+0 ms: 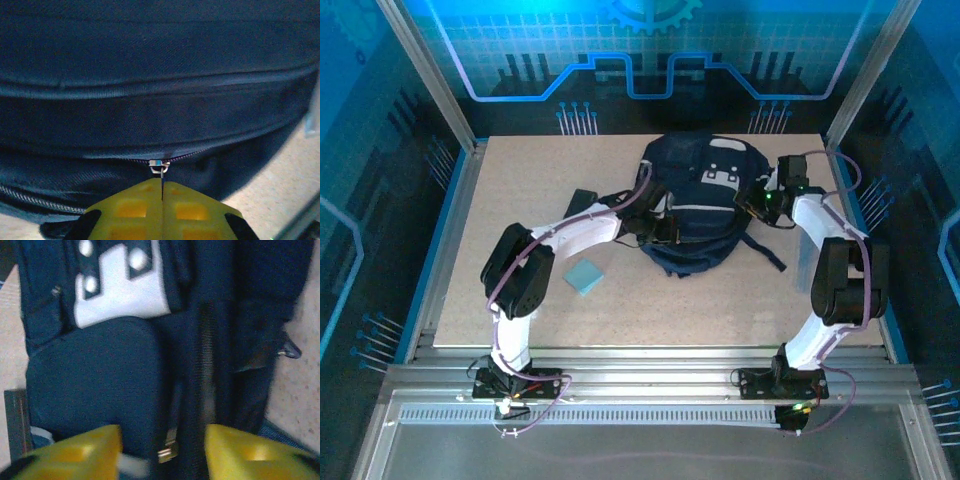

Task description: Pack books, pencil case, and school supplies into a backpack

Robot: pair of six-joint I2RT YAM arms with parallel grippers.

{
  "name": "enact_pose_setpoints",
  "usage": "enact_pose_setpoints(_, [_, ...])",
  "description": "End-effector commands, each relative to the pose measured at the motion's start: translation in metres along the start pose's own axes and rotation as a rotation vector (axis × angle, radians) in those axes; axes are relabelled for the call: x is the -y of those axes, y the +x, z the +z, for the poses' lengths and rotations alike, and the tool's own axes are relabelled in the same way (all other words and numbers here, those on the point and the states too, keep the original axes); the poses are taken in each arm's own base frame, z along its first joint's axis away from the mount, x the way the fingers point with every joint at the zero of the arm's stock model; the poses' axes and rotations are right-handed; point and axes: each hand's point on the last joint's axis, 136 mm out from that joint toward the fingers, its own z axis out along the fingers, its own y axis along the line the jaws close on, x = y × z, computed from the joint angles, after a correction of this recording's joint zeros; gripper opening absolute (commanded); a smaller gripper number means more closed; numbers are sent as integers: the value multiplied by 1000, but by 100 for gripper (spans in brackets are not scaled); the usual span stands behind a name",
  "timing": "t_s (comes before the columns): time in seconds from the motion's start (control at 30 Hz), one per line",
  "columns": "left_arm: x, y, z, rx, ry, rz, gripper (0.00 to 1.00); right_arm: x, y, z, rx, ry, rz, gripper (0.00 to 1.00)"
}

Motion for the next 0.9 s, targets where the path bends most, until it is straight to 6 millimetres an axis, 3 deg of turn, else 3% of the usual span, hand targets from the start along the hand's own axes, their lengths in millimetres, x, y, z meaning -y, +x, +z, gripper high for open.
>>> enact_pose_setpoints(0.0, [45, -4, -6, 0, 143, -18, 0, -12, 8, -34, 16, 5, -30, 65])
enact_pose_setpoints(0.13, [73, -17, -3, 23, 213, 5, 0, -9, 44, -54, -47, -24, 20, 70])
enact_pose_setpoints(0.23, [84, -22, -2, 29, 228, 35, 0, -13, 68, -51, -117, -96, 81, 71])
enact_pose_setpoints(0.43, [76, -14, 2, 24, 191, 55, 0, -24, 99, -32, -217, -146, 139, 70])
enact_pose_setpoints(0.57, [70, -9, 7, 24, 182, 51, 0, -15, 104, -13, -204, -140, 219, 69])
enact_pose_setpoints(0.7, [63, -1, 12, 15, 175, 58, 0, -14, 97, 10, -189, -158, 289, 55])
enact_pose_setpoints(0.77, [56, 3, 13, 10, 157, 64, 0, -22, 98, 11, -206, -189, 300, 56])
enact_pose_setpoints(0.87, [52, 7, 15, 8, 151, 69, 0, -16, 105, -6, -196, -135, 266, 67])
